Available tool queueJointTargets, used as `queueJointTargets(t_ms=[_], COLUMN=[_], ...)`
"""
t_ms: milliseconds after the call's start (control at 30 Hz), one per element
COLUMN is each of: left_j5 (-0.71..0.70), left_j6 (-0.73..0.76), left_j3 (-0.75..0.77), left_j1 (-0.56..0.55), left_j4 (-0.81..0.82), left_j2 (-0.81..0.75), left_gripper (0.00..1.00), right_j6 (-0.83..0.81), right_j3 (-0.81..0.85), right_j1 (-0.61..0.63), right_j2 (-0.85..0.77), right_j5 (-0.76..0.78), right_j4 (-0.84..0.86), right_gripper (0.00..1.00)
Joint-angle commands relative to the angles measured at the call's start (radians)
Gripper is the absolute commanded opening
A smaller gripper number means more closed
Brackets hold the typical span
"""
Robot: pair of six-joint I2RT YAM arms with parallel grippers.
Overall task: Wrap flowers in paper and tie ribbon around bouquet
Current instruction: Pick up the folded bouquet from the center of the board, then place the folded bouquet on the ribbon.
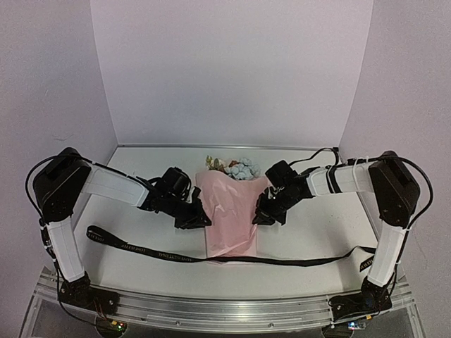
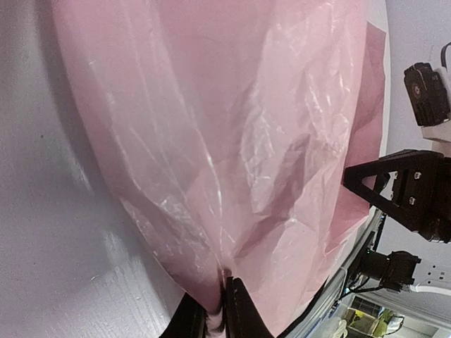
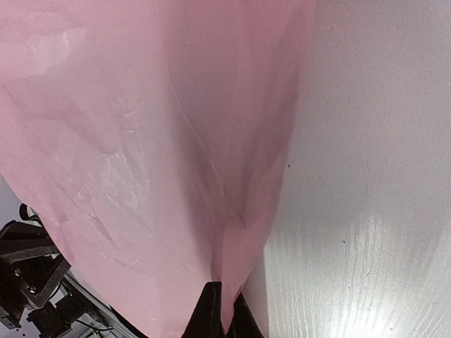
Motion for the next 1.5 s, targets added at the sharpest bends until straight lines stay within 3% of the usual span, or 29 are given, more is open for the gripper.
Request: queueJointTargets(t_ms=[0, 233, 467, 800, 1367, 1467], left_j5=[0.016, 0.038, 0.087, 0.105, -0.037, -0.074], left_j6=[0.043, 0.077, 0.059, -0.024, -0.196, -0.207], left_j3=[0.092, 0.175, 0.176, 0.015, -0.216, -0.228], left_j1=[0.008, 0.049, 0.051, 0.010, -0.167, -0.168], left_j4=[-0.057, -0.106, -0.136, -0.120, -0.065, -0.071], left_j2=[0.033, 0.075, 0.049, -0.109, -0.300, -0.311], left_gripper=[0.09, 0.07, 0.06, 0.06, 0.07, 0.12], right_j6=[-0.040, -0.053, 0.000, 0.054, 0.120, 0.148], right_j3=[0.107, 0.218, 0.245, 0.104, -0.124, -0.153], right_j1=[0.002, -0.020, -0.010, 0.051, 0.225, 0.237], right_j2=[0.029, 0.092, 0.044, -0.094, -0.229, -0.222], right_j5=[0.009, -0.004, 0.000, 0.030, 0.187, 0.195], right_j4=[-0.099, -0.166, -0.278, -0.312, -0.272, -0.233], right_gripper=[0.00, 0.00, 0.00, 0.00, 0.00, 0.09])
